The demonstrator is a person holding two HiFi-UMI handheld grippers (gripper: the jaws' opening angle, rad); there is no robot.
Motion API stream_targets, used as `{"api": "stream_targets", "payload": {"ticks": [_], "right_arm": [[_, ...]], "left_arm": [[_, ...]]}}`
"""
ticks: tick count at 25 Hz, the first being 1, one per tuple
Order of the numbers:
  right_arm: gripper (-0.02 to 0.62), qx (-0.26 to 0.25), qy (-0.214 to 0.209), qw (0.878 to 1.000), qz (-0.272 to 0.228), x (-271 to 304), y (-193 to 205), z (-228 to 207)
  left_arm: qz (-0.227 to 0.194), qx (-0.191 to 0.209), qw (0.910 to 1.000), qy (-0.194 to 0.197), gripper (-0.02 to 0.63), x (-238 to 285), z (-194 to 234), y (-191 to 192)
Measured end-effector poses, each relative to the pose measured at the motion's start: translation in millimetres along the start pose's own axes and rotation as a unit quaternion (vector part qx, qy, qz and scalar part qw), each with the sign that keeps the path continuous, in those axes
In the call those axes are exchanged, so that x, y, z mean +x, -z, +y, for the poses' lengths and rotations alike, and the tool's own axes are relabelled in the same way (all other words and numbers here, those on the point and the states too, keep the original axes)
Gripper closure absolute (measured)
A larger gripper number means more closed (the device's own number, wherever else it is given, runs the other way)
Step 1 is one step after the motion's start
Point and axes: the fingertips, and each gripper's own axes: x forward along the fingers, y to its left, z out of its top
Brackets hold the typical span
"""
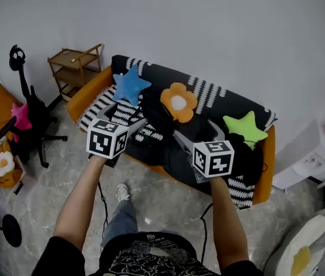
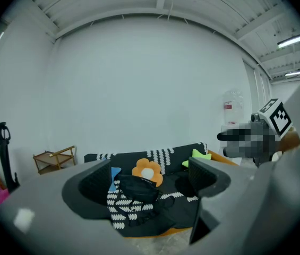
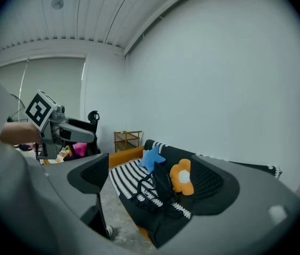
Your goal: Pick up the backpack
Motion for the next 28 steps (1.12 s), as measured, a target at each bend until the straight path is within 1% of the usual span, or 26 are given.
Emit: {"api": "stream_targets", "payload": {"ticks": [4, 7, 12, 17, 22, 28], "right_arm": [[0.107, 0.014, 0.019, 1.000, 0.011, 45.9, -0.7, -10.0], [0.107, 0.020, 0.038, 0.999, 0.018, 87.1, -10.6, -12.9], [0.109, 0.038, 0.072, 0.996, 0.030, 155.3, -36.3, -19.4], [0.109, 0.041, 0.111, 0.993, 0.031, 207.2, -72.1, -27.3], [0.109, 0.044, 0.148, 0.988, 0.029, 237.8, -92.7, -37.2], [0.109, 0.044, 0.178, 0.982, 0.037, 254.6, -103.0, -47.9]], "left_arm": [[0.006, 0.000, 0.9997, 0.022, 0.166, 39.6, 34.9, 1.2], [0.011, 0.000, 0.9988, 0.047, 0.166, 72.2, 67.0, -3.6], [0.016, 0.012, 0.9953, 0.095, 0.166, 131.0, 119.6, -23.3], [0.014, 0.022, 0.9903, 0.137, 0.166, 179.8, 165.5, -44.3], [0.006, 0.035, 0.9842, 0.173, 0.166, 217.4, 189.5, -61.9], [0.001, 0.040, 0.9775, 0.207, 0.166, 248.4, 198.7, -73.5]]}}
